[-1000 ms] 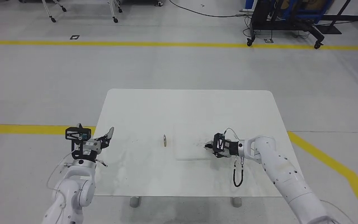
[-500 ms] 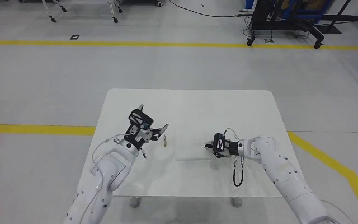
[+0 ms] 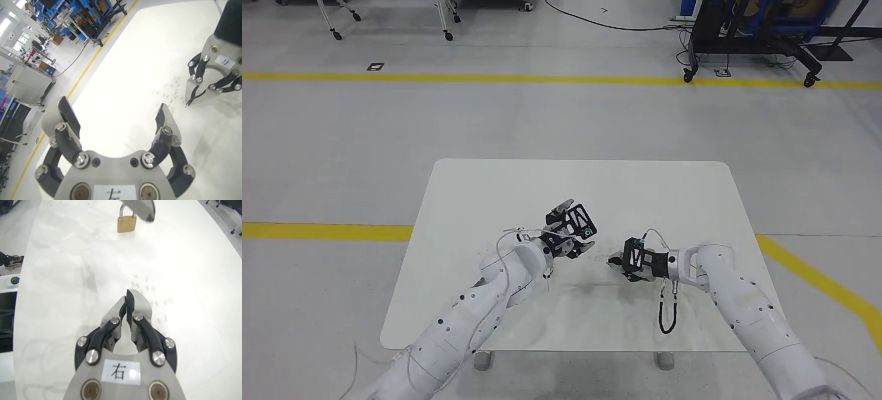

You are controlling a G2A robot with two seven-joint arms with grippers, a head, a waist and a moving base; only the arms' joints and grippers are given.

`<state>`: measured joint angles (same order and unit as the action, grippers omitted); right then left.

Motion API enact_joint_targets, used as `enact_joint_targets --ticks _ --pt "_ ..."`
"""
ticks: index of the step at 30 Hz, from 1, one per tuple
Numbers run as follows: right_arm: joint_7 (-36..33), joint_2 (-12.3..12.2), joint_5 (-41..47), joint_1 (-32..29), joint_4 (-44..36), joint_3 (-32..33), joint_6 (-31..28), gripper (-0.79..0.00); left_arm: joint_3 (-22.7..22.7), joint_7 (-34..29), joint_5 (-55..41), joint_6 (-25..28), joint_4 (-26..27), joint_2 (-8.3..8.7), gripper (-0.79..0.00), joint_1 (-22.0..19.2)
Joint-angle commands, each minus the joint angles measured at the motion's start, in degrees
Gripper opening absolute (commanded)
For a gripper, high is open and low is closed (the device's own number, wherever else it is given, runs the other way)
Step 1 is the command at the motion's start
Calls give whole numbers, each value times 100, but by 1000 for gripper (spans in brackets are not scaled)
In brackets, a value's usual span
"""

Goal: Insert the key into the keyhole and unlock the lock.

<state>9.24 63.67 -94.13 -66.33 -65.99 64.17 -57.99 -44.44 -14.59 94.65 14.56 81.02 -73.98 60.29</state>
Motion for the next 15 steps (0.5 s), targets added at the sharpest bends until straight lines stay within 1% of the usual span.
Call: enact_joint_targets --ticks 1,6,9,15 --pt "0 0 0 0 0 0 0 -785 119 27 39 -47 -226 -50 0 -38" --pt "0 0 0 0 0 0 0 -785 268 78 127 -131 -573 -144 0 -136" --pt "0 0 0 0 0 0 0 -785 355 32 391 -91 -773 -172 0 -213" --pt "0 0 0 0 0 0 0 -785 405 59 422 38 -1016 -233 0 -277"
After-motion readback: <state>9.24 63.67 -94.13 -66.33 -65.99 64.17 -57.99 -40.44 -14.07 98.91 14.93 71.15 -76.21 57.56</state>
